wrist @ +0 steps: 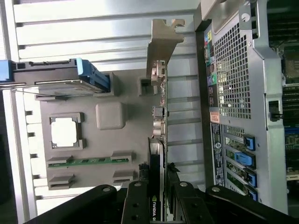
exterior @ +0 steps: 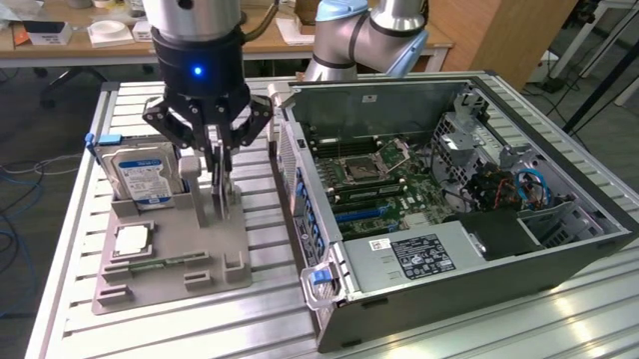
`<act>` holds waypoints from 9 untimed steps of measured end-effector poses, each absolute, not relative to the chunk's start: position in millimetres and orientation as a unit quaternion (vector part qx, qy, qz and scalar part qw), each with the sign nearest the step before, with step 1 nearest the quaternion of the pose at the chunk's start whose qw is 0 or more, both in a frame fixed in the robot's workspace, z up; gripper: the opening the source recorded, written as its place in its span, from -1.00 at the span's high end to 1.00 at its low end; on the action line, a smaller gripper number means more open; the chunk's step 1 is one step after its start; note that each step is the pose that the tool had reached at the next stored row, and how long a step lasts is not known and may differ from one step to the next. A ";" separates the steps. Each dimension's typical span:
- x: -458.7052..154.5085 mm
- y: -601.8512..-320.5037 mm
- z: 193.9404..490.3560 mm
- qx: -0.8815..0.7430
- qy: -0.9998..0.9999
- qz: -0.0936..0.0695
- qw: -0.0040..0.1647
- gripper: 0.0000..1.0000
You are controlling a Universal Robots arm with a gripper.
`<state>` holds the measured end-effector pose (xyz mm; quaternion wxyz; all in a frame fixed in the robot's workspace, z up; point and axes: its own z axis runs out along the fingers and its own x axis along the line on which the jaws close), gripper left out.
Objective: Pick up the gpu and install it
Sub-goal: 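Pick up the gpu and move the gpu toward the slot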
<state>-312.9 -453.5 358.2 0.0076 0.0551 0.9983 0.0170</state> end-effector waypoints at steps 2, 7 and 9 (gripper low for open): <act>-312.9 -453.5 367.3 0.055 0.998 0.017 0.008 0.48; -313.0 -453.5 388.9 0.055 0.998 0.017 0.009 0.48; -313.1 -453.3 397.9 0.055 0.998 0.017 0.009 0.48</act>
